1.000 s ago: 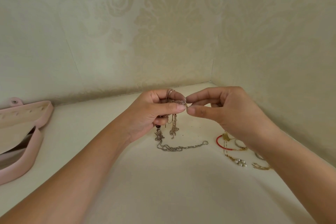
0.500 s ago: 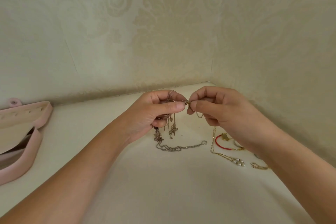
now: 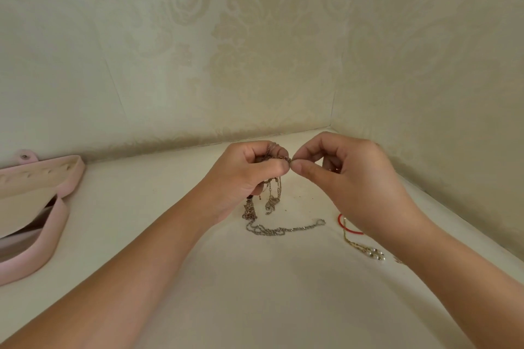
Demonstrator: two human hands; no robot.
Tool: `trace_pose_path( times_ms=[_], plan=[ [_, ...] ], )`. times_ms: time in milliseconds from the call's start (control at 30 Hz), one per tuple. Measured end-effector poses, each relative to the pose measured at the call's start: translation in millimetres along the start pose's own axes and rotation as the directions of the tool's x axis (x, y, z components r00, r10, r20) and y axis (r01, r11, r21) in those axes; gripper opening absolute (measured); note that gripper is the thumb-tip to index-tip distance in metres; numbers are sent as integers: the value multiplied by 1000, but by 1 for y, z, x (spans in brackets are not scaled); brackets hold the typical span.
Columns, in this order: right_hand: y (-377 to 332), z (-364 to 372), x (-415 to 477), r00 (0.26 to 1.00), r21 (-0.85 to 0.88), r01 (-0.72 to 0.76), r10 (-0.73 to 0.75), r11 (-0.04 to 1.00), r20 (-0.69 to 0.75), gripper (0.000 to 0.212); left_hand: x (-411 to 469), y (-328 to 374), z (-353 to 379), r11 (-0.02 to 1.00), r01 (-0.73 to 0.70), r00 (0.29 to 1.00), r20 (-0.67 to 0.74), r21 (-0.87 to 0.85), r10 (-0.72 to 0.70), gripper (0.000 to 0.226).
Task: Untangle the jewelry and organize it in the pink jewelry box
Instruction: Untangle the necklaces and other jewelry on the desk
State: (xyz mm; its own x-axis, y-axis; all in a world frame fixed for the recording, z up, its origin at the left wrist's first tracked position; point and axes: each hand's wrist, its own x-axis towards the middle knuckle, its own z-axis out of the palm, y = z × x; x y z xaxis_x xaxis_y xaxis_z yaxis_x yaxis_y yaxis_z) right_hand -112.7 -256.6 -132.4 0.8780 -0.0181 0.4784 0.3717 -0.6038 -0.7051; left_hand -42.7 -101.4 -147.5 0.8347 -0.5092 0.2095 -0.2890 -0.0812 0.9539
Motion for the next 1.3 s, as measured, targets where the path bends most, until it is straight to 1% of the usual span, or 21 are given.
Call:
trace_pose_path(
  times_ms=[33,100,200,300,433,500,600,667,733,867,1000,1133,1233,1300],
  plan=[
    [-1,1,0,1000,-55,21,-21,998,-15,11,0,0,2,1000,7,1000,-22,6,-7,2],
    [-2,2,-1,999,-139,42,-46,989,-26,10,0,-1,5,1000,21,998,-64,20,-20,6],
    [-2,2,-1,998,-194,57,-60,979,-14,10,0,-1,9,1000,23,996,-85,4,-23,6],
    [1,1,0,998,-180,64,-66,982,-6,13,0,-1,7,999,35,998,-43,-20,-36,5],
    [5,6,1,1000,-140,11,-13,990,-16,15,-2,0,2,1000,16,999,28,-22,-15,10],
    [7,6,1,1000,-147,6,-9,989,-20,13,-3,2,3,1000,13,999,37,-21,-13,6],
    [3,5,0,998,-160,60,-61,985,-2,12,-2,1,2,999,48,999,6,-13,-48,5],
    [0,6,-1,996,-166,86,-83,982,24,10,-2,1,-1,997,52,999,-14,-58,-53,9],
    [1,6,-1,998,-151,59,-57,987,16,11,-2,3,-1,995,29,1000,0,-92,-29,6],
    [7,4,1,999,-93,-9,6,996,-32,16,-4,6,1,998,-21,1000,-5,-67,21,17],
    [7,5,0,1000,-79,-27,25,996,-16,14,-4,5,3,998,8,1000,11,-60,-8,8],
    [7,7,-1,1000,-111,2,-2,994,0,14,-2,2,3,998,38,999,1,-44,-38,20],
    [5,7,-2,999,-127,33,-33,991,7,13,-2,1,2,998,39,999,-18,-43,-40,18],
    [4,6,-2,999,-128,48,-48,991,2,13,-2,1,2,997,44,999,-7,-67,-44,15]
  ],
)
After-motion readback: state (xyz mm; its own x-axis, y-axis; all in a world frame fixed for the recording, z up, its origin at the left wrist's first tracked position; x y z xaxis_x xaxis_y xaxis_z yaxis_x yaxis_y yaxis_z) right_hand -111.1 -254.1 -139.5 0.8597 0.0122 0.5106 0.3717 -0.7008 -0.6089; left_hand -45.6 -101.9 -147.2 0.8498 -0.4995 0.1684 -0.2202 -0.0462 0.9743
